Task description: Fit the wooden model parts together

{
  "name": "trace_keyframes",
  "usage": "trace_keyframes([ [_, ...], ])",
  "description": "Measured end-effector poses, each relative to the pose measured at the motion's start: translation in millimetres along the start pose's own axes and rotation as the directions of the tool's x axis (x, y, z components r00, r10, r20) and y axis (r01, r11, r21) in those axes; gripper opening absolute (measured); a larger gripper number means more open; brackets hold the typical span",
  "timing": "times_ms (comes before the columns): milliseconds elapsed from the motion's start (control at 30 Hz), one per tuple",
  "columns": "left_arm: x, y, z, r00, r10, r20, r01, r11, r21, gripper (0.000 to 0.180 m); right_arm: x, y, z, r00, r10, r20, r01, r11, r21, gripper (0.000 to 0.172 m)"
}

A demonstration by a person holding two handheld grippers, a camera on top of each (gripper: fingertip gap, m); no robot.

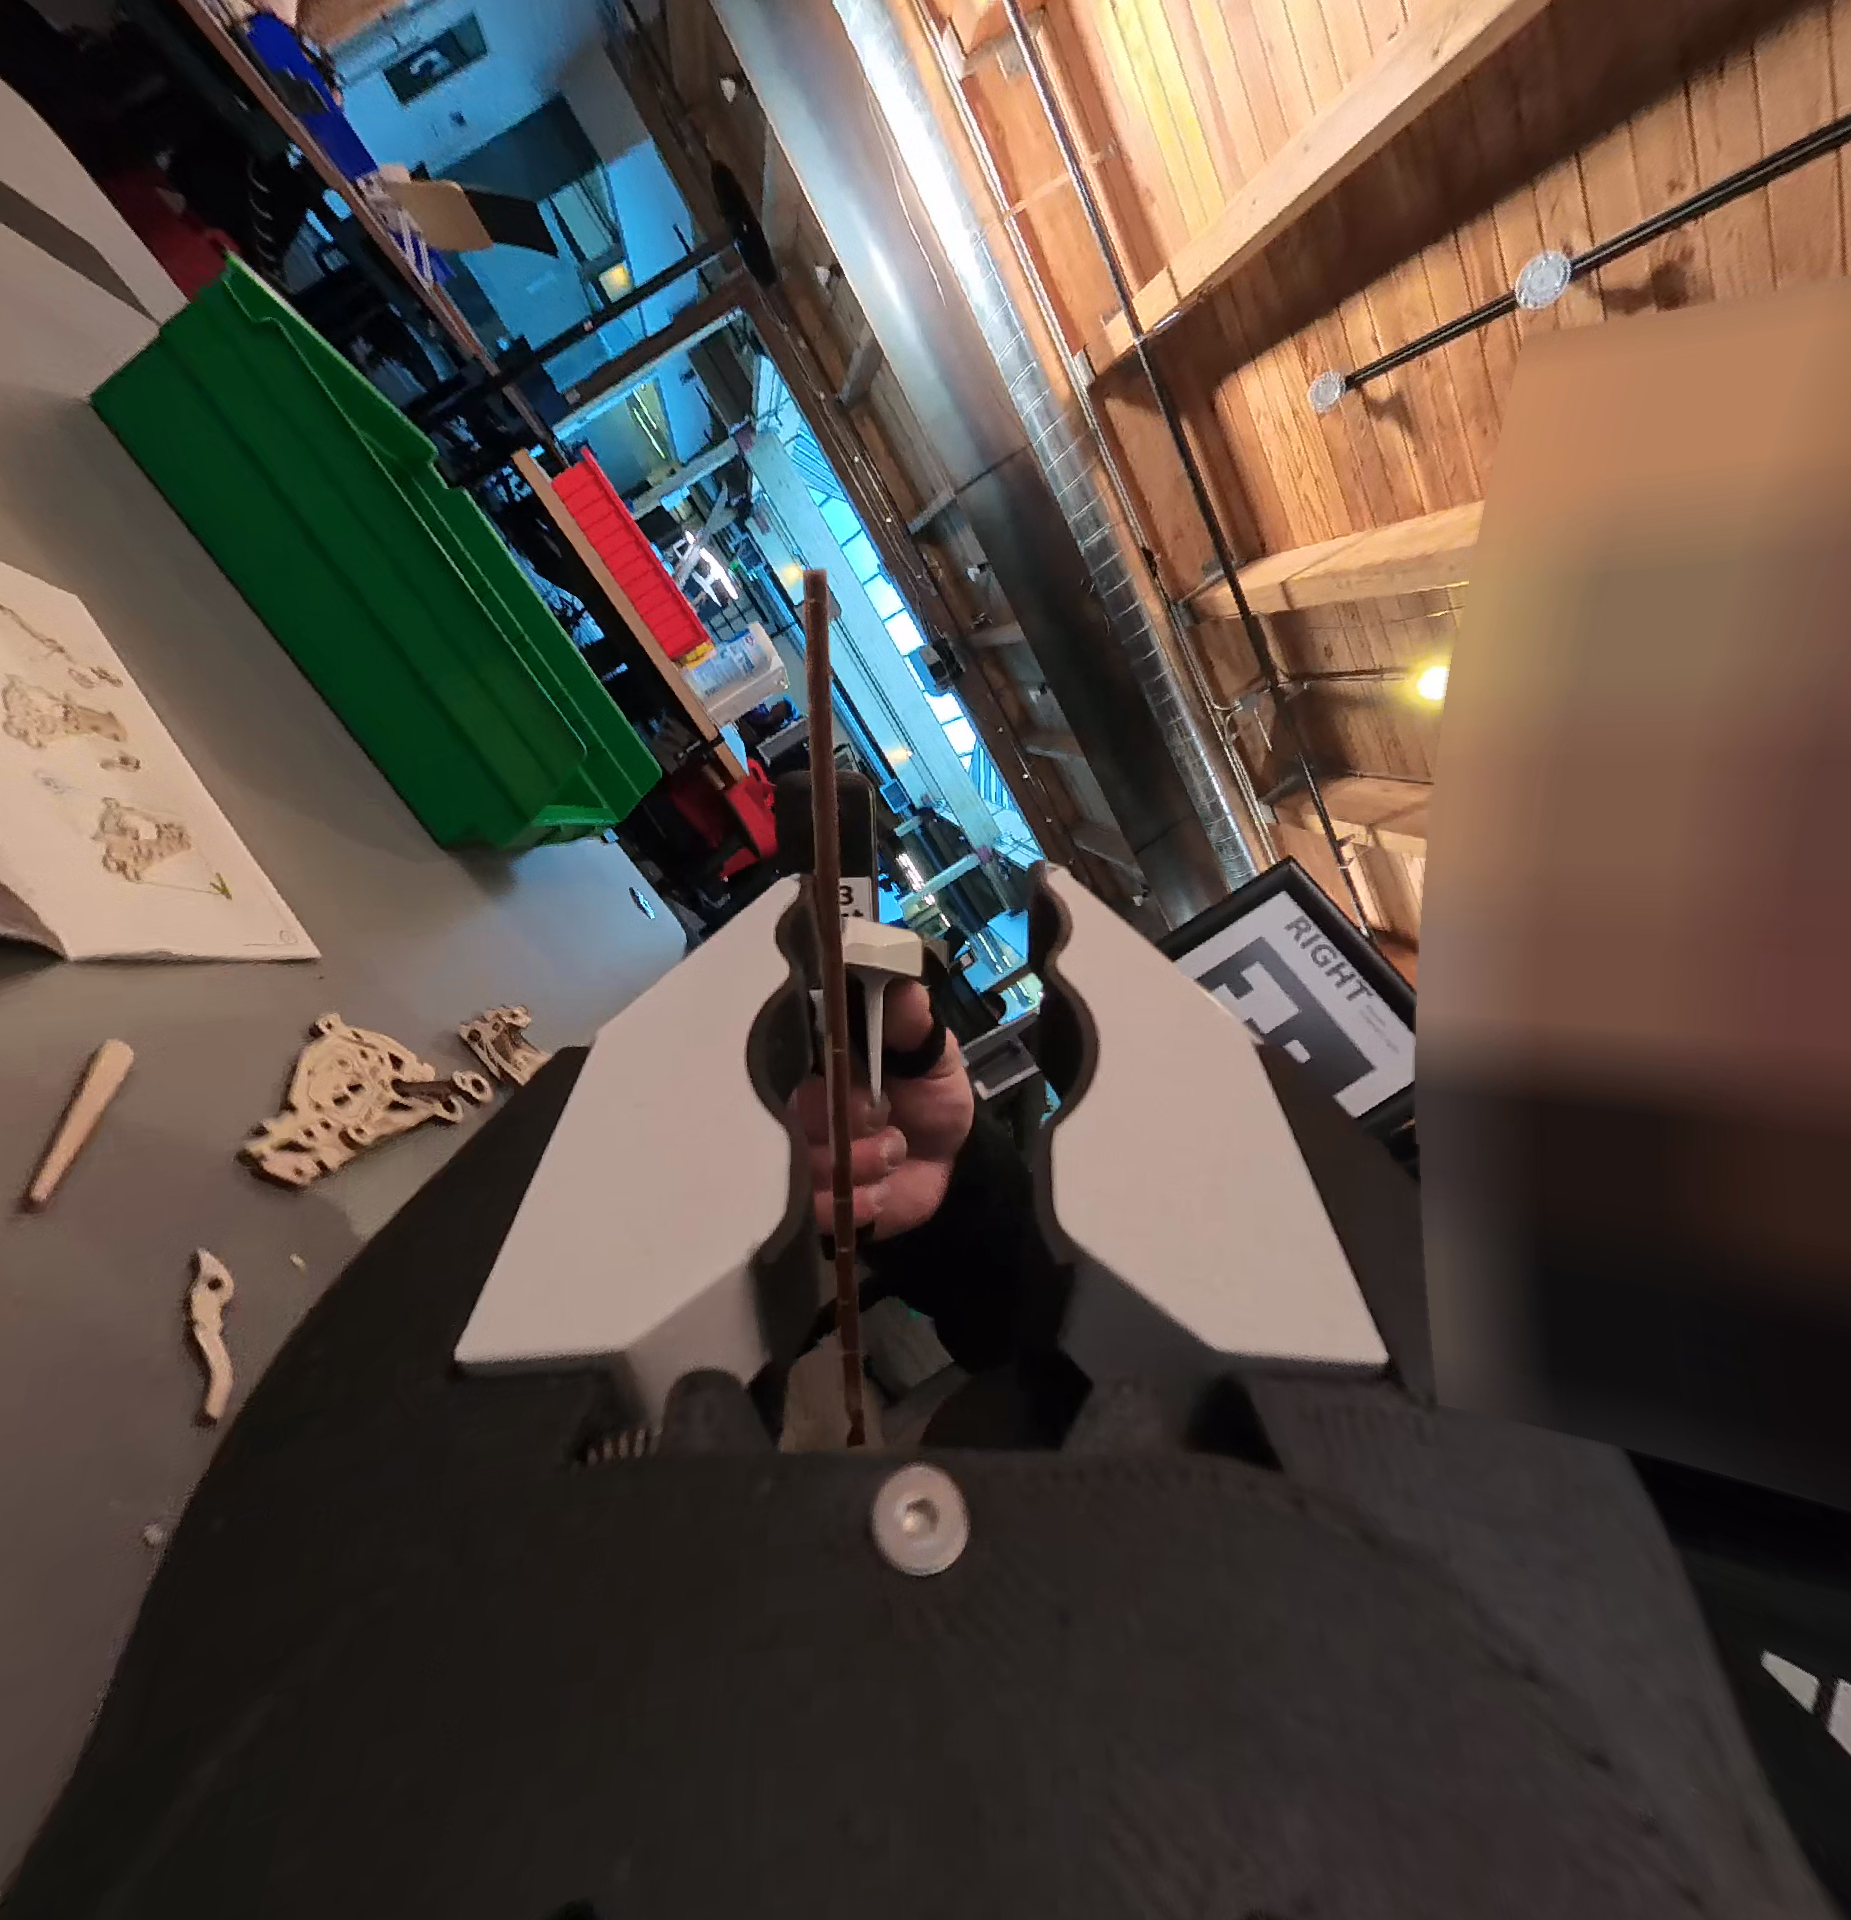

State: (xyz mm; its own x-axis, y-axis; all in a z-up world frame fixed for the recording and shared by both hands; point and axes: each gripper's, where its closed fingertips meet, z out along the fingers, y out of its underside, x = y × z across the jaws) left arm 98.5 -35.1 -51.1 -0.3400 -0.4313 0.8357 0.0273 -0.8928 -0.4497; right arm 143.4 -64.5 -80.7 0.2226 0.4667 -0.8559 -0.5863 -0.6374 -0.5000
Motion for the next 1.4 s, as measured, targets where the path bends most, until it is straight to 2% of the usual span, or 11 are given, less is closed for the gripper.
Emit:
trace_keyframes([
  [167, 9, 4, -11, 1.0, -0.025, 0.001, 0.025, 0.998, 0.057, 0.038, -8, 12, 8, 0.998, 0.057, 0.012, -0.058, 0.997, 0.055, 0.001],
  [400, -6, 9, -35, 0.996, -0.062, 0.065, 0.056, 0.995, 0.087, 0.037, 7, 39, 17, 0.989, 0.15, 0.014, -0.151, 0.983, 0.106, 0.0],
  [600, -21, 25, -53, 0.988, -0.105, 0.116, 0.094, 0.991, 0.096, 0.029, 19, 56, 25, 0.985, 0.175, -0.011, -0.173, 0.981, 0.087, 0.0],
  [967, -26, 27, -76, 0.981, -0.137, 0.134, 0.116, 0.981, 0.153, 0.034, 31, 76, 37, 0.977, 0.212, -0.003, -0.211, 0.976, 0.049, 0.001],
  [1133, -23, 38, -95, 0.973, -0.05, 0.226, 0.025, 0.993, 0.114, 0.002, 22, 90, 53, 0.988, 0.153, -0.009, -0.153, 0.988, -0.037, 0.003],
  [1267, -12, 40, -126, 0.961, 0.014, 0.277, -0.045, 0.993, 0.107, 0.0, 6, 116, 76, 0.998, 0.065, 0.007, -0.063, 0.984, -0.165, 0.005],
  [1333, -9, 38, -145, 0.95, 0.034, 0.309, -0.075, 0.99, 0.12, 0.0, 2, 129, 85, 0.999, 0.045, 0.013, -0.041, 0.973, -0.226, 0.019],
  [1400, -9, 30, -167, 0.94, 0.026, 0.341, -0.087, 0.983, 0.164, 0.0, 0, 137, 90, 1.0, 0.019, 0.014, -0.015, 0.965, -0.263, 0.026],
])
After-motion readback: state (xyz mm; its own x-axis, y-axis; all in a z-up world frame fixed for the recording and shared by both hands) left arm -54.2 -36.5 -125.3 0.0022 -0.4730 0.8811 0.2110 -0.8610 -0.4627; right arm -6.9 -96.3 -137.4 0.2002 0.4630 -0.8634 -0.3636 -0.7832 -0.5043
